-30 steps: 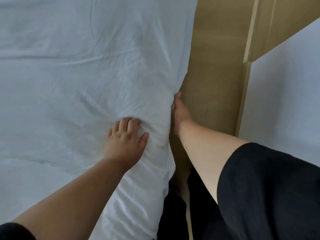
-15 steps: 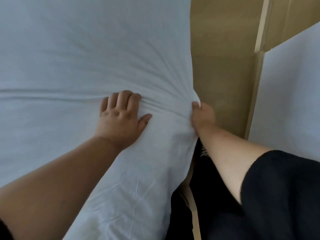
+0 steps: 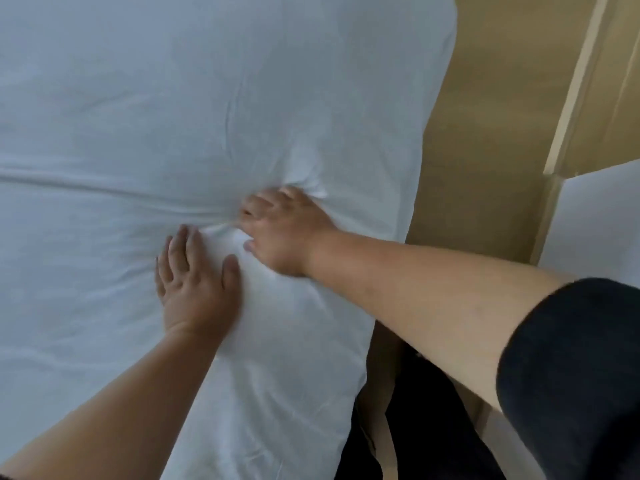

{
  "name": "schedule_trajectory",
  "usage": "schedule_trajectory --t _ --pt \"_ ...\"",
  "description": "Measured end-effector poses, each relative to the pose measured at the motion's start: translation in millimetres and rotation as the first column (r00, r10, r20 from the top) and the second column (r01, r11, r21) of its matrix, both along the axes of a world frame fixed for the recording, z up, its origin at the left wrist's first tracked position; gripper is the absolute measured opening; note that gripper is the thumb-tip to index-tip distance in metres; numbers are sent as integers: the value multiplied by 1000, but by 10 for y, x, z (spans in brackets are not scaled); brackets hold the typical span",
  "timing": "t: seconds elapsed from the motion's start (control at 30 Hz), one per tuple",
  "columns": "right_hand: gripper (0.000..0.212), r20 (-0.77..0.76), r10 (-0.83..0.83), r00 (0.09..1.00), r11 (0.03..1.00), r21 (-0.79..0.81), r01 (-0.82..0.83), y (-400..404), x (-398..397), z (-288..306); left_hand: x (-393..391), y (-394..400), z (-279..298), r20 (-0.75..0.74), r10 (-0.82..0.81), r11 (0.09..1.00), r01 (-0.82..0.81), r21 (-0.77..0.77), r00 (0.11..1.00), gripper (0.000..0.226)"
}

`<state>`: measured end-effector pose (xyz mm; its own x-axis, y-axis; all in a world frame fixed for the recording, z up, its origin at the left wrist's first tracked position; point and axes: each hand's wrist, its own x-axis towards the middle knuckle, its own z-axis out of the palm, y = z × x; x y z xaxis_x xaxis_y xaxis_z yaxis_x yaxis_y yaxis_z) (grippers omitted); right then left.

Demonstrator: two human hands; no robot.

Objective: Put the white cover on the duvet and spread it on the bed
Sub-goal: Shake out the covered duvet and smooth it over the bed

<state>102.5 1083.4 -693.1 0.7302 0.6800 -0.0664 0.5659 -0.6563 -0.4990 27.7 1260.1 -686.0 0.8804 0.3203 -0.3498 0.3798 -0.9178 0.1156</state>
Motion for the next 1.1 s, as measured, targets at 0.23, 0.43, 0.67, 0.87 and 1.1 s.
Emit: schedule_trajectory --t 0.23,0.43,0.67,0.87,1.1 --pt "60 -185 -855 484 446 -738 506 -1879 1075 -112 -57 -348 437 -256 -3 999 15 44 967 73" --pt "59 -202 -431 879 862 -380 335 -1302 845 647 330 -876 599 -264 -111 993 95 -75 958 80" --pt "58 -207 -17 978 937 -343 -56 -559 1633 311 983 -461 451 -137 17 1000 -16 12 990 82" --pt "55 -399 -791 464 596 -673 439 -1823 2969 -204 1868 -418 371 -212 -10 997 -5 -73 977 89" --pt "83 -716 -500 487 849 -292 441 -1100 3752 119 2139 -660 355 -243 102 987 -128 -93 965 91"
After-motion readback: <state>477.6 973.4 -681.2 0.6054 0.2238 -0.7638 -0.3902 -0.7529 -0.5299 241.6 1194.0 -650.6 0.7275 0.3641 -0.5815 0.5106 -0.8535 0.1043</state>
